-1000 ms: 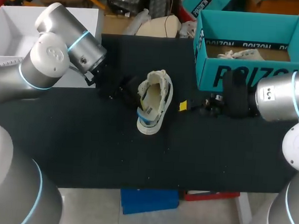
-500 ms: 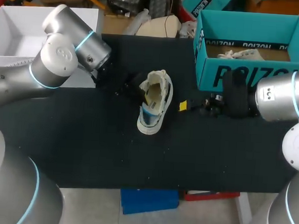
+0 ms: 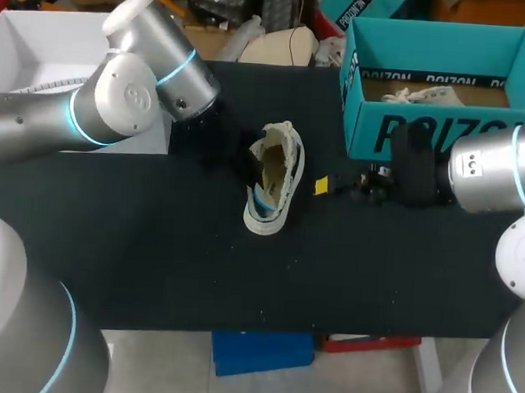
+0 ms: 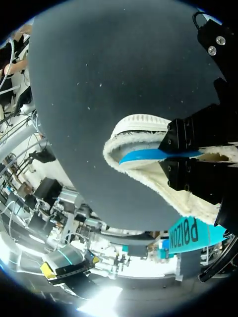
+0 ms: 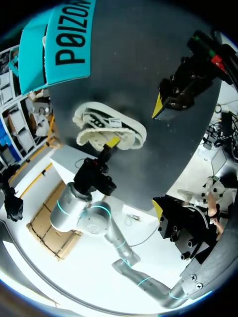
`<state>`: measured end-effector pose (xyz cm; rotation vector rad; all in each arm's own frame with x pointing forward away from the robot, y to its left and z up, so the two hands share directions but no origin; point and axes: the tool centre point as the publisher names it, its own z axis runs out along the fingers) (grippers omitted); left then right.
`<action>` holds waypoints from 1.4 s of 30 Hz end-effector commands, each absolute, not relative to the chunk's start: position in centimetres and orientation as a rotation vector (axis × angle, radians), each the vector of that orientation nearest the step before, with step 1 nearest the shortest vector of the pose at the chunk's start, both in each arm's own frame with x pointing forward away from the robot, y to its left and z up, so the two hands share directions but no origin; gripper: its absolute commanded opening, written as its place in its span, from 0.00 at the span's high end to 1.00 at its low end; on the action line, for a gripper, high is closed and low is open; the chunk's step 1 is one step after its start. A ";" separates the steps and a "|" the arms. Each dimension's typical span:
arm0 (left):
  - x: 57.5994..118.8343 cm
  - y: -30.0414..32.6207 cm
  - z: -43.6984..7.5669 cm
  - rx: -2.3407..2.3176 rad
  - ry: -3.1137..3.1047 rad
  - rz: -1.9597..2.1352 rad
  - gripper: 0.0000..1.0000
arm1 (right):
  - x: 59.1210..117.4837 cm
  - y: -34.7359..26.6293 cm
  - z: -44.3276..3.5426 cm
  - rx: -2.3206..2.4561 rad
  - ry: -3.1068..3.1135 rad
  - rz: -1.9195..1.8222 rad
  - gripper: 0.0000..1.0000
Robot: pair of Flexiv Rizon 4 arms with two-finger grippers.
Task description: Take the shoe out of the shoebox, open the shoe tongue, remove and reinsert the insole, then place the shoe into the shoebox
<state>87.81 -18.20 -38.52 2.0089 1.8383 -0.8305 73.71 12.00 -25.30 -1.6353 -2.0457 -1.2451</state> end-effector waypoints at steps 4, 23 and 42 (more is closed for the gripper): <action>87.9 -19.7 -39.1 2.219 1.864 -0.594 1.00 | 73.7 12.1 -25.3 -1.639 -2.047 -1.242 0.00; 85.4 -17.6 -33.0 2.237 1.861 -0.647 0.05 | 73.7 12.1 -25.3 -1.639 -2.047 -1.242 0.00; 84.6 -17.6 -38.8 2.390 1.873 -0.305 1.00 | 73.7 12.1 -25.3 -1.639 -2.047 -1.242 0.00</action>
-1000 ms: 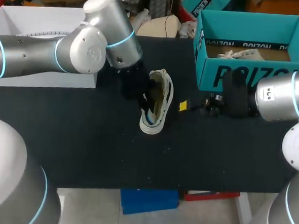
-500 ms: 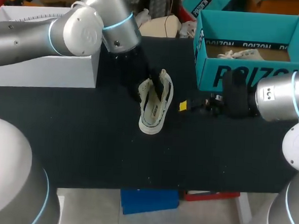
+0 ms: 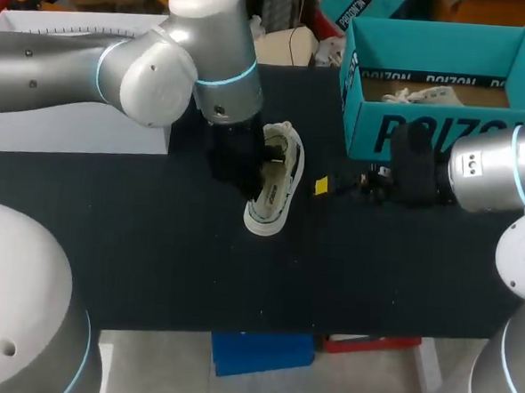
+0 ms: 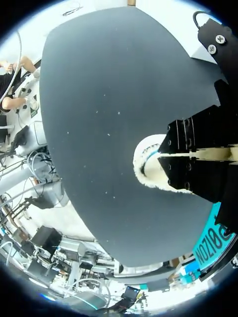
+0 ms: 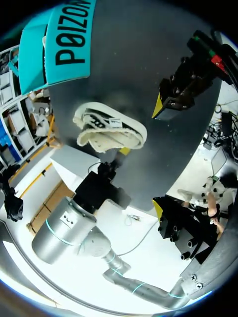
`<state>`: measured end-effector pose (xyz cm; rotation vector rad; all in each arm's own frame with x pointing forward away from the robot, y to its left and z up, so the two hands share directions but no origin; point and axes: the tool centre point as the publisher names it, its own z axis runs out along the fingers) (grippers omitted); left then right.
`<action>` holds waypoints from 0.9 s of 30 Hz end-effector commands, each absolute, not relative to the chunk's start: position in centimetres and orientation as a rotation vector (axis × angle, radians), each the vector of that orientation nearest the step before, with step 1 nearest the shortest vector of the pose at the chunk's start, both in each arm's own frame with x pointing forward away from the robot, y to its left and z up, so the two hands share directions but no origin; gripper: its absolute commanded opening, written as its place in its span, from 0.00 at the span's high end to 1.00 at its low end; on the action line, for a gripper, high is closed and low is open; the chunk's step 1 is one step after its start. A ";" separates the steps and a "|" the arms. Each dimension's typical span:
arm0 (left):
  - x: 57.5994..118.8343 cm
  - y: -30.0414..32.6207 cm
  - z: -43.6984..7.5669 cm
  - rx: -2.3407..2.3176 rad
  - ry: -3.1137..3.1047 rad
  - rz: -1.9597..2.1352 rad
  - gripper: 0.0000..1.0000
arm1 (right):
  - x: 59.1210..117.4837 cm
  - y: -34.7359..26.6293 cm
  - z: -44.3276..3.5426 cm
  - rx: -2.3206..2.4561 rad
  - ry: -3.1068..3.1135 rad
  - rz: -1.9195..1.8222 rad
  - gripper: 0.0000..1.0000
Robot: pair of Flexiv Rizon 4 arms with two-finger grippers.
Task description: Take the shoe out of the shoebox, open the shoe tongue, remove and reinsert the insole, then place the shoe into the shoebox
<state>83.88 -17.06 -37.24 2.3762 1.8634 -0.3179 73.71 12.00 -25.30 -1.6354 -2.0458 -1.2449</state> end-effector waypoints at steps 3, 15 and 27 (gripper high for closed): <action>84.9 -17.5 -39.3 2.408 1.851 -0.231 1.00 | 73.7 12.1 -25.3 -1.639 -2.047 -1.242 0.00; 85.3 -18.6 -40.8 2.419 1.834 -0.273 1.00 | 73.7 12.1 -25.3 -1.639 -2.047 -1.242 0.00; 84.9 -19.2 -41.3 2.413 1.827 -0.295 1.00 | 73.7 12.1 -25.3 -1.639 -2.047 -1.242 0.00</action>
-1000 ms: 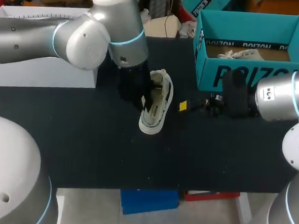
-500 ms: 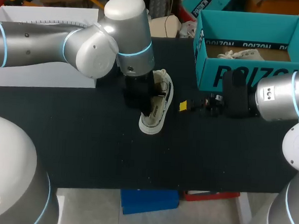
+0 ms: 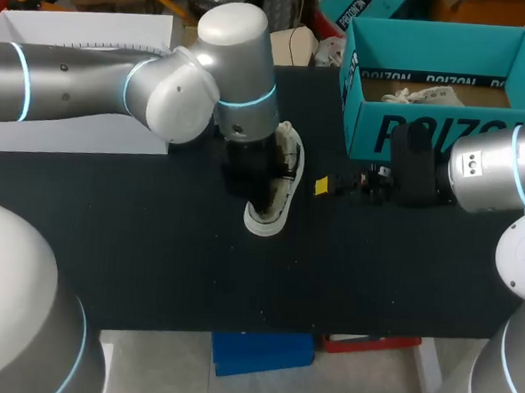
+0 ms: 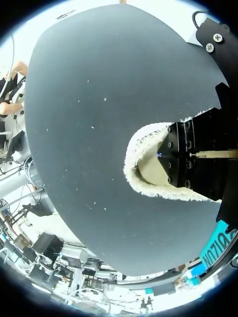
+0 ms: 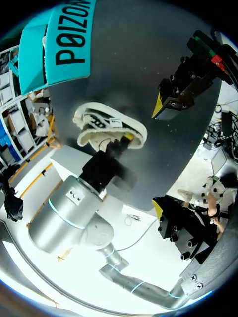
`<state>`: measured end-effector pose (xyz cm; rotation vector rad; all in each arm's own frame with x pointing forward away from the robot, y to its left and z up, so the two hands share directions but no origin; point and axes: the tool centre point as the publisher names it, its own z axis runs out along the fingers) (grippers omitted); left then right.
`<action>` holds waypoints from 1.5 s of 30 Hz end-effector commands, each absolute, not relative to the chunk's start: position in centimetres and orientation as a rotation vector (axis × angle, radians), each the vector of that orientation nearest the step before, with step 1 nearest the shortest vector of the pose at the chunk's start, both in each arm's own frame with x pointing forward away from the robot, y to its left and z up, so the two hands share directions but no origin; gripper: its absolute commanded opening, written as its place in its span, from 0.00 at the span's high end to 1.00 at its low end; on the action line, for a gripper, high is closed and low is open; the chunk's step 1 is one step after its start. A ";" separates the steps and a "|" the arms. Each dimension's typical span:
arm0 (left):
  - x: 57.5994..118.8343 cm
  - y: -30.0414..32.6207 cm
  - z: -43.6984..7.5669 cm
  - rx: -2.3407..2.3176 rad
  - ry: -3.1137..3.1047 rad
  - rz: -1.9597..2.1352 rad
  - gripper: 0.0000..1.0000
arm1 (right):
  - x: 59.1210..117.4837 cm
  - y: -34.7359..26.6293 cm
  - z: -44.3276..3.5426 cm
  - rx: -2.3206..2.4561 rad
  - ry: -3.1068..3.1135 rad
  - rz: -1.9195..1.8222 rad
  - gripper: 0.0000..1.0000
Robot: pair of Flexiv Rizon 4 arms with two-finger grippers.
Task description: Take the shoe out of the shoebox, open the shoe tongue, remove and reinsert the insole, then place the shoe into the shoebox
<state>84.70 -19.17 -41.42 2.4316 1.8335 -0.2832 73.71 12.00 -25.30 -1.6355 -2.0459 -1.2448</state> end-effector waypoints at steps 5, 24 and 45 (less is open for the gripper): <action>85.6 -18.4 -37.5 2.222 1.882 -0.535 1.00 | 73.7 12.1 -25.3 -1.639 -2.047 -1.242 0.00; 94.6 -15.5 -28.2 0.983 2.077 -0.621 1.00 | 73.7 12.1 -25.3 -1.639 -2.047 -1.242 0.00; 96.8 -19.2 -31.0 1.200 2.247 -0.458 1.00 | 73.7 12.1 -25.3 -1.639 -2.047 -1.242 0.00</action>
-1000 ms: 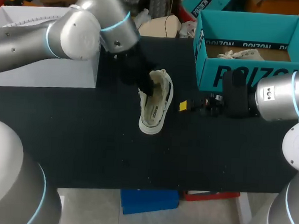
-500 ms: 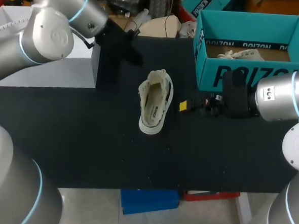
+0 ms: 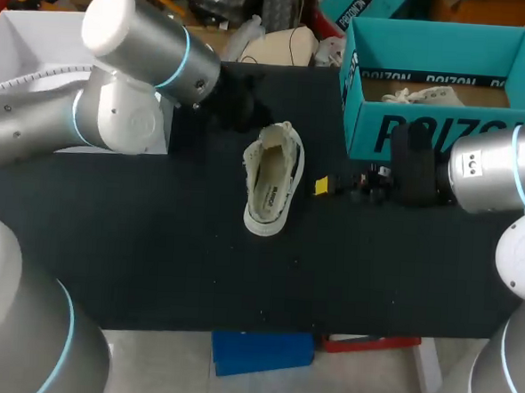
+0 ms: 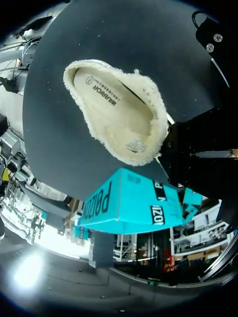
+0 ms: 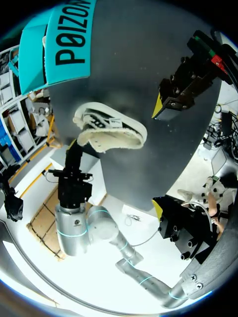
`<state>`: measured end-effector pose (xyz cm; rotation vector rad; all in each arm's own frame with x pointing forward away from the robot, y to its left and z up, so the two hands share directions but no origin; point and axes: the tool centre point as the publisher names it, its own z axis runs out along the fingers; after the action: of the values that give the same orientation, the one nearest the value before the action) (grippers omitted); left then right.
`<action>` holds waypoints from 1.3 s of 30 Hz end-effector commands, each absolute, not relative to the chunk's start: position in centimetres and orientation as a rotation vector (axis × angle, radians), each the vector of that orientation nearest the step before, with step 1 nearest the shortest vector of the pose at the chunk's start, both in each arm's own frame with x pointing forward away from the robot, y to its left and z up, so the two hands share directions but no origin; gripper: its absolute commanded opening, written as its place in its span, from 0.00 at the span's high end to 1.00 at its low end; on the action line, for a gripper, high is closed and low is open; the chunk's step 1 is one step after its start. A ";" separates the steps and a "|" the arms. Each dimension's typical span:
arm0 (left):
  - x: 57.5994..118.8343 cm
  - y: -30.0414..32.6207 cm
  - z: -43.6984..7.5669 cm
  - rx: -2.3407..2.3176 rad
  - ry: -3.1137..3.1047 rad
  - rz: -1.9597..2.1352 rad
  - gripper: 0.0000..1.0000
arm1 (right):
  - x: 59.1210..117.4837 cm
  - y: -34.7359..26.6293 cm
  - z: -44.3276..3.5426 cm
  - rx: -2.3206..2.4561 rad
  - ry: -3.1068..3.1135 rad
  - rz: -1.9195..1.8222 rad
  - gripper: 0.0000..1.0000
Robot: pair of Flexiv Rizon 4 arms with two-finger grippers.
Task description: Take the shoe out of the shoebox, open the shoe tongue, remove and reinsert the insole, then place the shoe into the shoebox
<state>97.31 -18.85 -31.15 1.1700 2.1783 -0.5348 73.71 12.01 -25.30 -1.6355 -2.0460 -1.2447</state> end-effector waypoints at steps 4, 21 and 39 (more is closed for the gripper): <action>95.1 -18.5 -31.8 1.276 2.317 -0.451 1.00 | 73.7 12.1 -25.3 -1.639 -2.047 -1.242 0.00; 93.6 -15.5 -30.5 1.341 2.376 -0.481 1.00 | 73.7 12.1 -25.3 -1.639 -2.047 -1.242 0.00; 93.5 -19.4 -35.5 1.550 2.399 -0.573 1.00 | 73.7 12.1 -25.3 -1.639 -2.047 -1.242 0.00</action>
<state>93.05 -18.44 -34.18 1.5461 2.3899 -0.5775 73.71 12.00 -25.30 -1.6356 -2.0459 -1.2446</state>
